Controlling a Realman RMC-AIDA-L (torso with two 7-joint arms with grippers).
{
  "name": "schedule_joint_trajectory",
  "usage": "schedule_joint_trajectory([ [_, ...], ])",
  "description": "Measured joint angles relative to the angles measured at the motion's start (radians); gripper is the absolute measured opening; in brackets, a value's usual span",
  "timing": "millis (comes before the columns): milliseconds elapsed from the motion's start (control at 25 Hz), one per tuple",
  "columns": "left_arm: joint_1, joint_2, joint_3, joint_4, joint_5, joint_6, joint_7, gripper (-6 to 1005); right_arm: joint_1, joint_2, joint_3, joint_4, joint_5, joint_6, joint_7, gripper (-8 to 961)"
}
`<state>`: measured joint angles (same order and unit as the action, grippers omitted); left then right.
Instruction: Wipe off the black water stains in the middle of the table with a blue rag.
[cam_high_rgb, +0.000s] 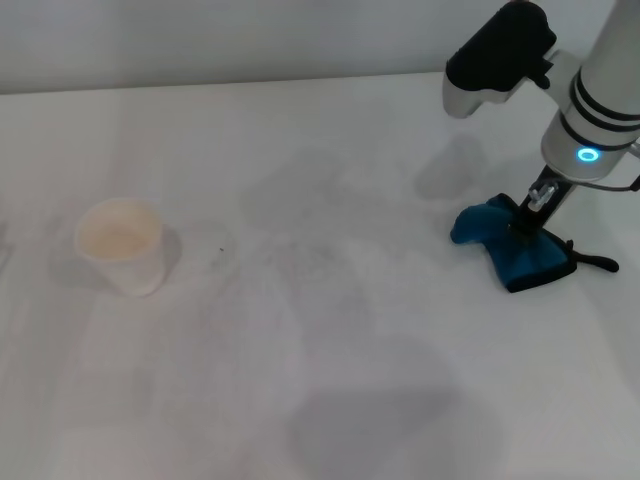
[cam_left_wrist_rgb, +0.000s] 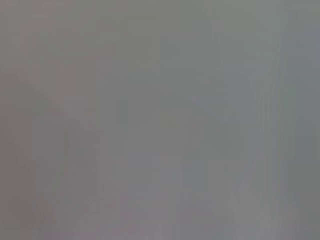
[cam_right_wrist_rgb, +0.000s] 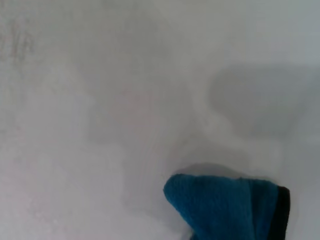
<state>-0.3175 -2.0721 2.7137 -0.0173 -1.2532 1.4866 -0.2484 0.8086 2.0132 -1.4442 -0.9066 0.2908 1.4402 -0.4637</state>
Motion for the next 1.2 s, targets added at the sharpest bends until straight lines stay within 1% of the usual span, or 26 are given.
schedule_joint_trajectory([
  [200,-0.01,0.001,0.0,-0.011,0.0,0.0,0.0,877,-0.009,0.002,0.0,0.008,0.008,-0.024,-0.017,73],
  [360,-0.018,0.001,0.0,-0.013,0.0,-0.006,0.0,877,-0.003,0.002,0.001,0.035,0.014,-0.03,-0.019,89],
  [520,-0.021,0.001,0.0,-0.015,0.0,-0.012,0.0,877,-0.003,0.001,0.001,0.035,0.015,-0.034,-0.019,105],
  [680,-0.022,0.001,0.0,-0.015,-0.007,-0.014,0.0,877,-0.019,-0.001,0.019,-0.003,0.018,-0.032,-0.048,305],
  [720,-0.023,0.001,0.0,-0.015,-0.012,-0.014,0.0,877,-0.026,0.0,0.041,-0.016,0.019,-0.032,-0.069,355],
  [800,-0.025,0.001,0.0,-0.015,-0.022,-0.015,0.0,877,-0.043,0.001,0.099,-0.05,0.03,-0.032,-0.12,400],
  [920,-0.028,0.002,0.0,-0.016,-0.03,-0.016,0.0,877,-0.071,-0.002,0.193,-0.107,0.074,-0.036,-0.192,469],
  [1040,-0.031,0.002,0.0,-0.022,-0.045,-0.016,0.0,877,-0.097,-0.005,0.341,-0.154,0.11,-0.048,-0.28,537],
  [1160,-0.034,0.002,0.0,-0.026,-0.053,-0.016,0.0,877,-0.12,-0.005,0.476,-0.159,0.167,-0.086,-0.377,605],
  [1200,-0.036,0.002,0.0,-0.026,-0.055,-0.016,0.0,877,-0.132,-0.006,0.532,-0.15,0.213,-0.113,-0.428,612],
])
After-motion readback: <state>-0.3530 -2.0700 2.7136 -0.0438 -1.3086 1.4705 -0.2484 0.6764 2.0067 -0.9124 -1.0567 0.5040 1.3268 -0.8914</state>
